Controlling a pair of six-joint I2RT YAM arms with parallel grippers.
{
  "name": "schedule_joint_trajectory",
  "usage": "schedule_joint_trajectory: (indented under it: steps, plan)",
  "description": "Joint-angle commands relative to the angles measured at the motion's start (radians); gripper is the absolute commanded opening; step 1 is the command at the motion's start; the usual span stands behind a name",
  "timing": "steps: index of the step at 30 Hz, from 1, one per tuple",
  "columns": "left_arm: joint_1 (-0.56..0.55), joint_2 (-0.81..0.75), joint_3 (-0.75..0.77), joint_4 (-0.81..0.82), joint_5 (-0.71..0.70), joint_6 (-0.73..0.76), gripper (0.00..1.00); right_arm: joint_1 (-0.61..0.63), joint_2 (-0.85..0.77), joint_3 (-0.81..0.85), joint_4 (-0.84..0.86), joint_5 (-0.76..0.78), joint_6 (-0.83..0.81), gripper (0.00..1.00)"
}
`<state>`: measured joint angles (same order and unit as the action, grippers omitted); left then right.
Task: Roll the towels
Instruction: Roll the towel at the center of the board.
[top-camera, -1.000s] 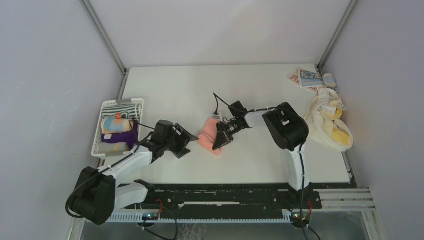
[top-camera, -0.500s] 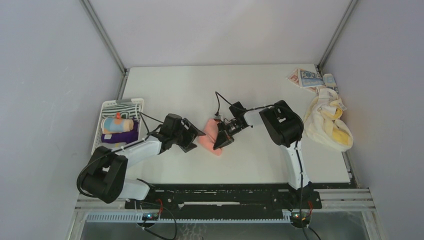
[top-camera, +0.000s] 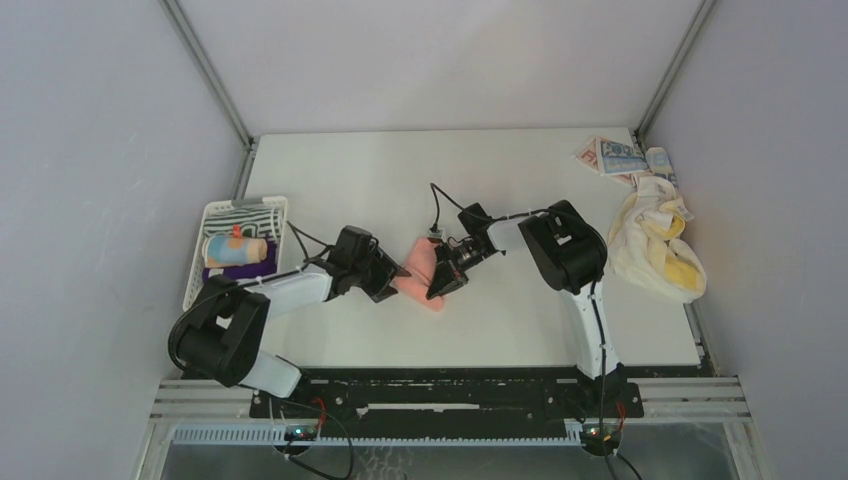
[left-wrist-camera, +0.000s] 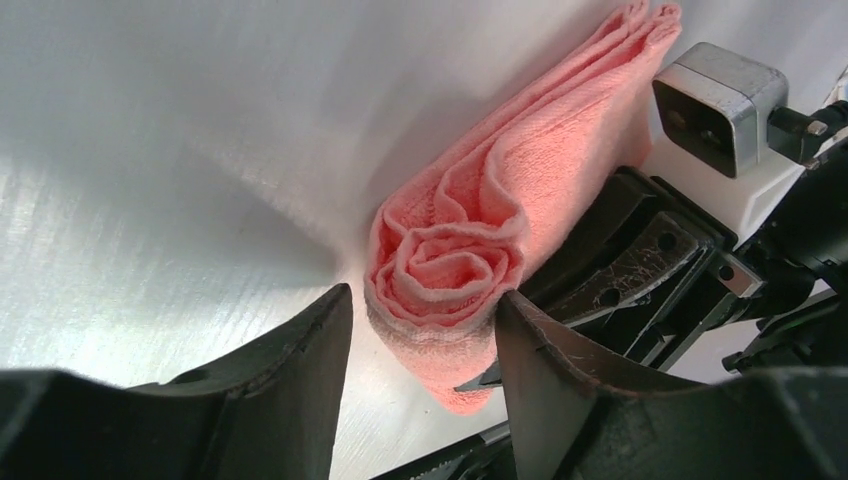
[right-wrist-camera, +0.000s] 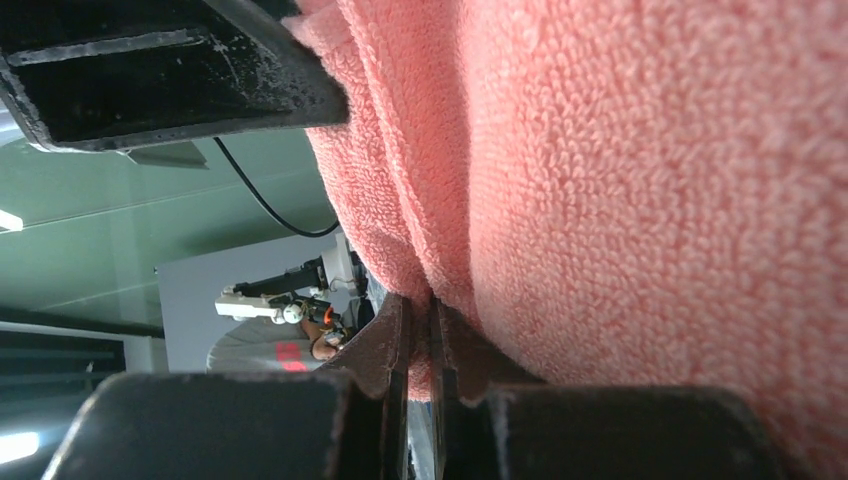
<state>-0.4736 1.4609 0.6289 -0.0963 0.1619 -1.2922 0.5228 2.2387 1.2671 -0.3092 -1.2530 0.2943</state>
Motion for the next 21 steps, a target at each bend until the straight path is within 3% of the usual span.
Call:
schedule_joint_trajectory:
  steps: [1,6,13,21]
  plan:
    - [-0.004,0.023,0.002,-0.031,-0.028,0.006,0.58,-0.007,0.026,0.005,-0.009,0.135,-0.011,0.0]
    - [-0.005,0.073,0.039,-0.095,-0.052,0.045,0.54,-0.004,-0.024,0.004,-0.027,0.187,-0.056,0.01]
    - [-0.003,0.12,0.048,-0.111,-0.049,0.066,0.46,0.05,-0.24,-0.017,-0.072,0.394,-0.195,0.27]
    - [-0.005,0.156,0.077,-0.161,-0.044,0.105,0.45,0.185,-0.488,-0.122,-0.055,0.773,-0.33,0.43]
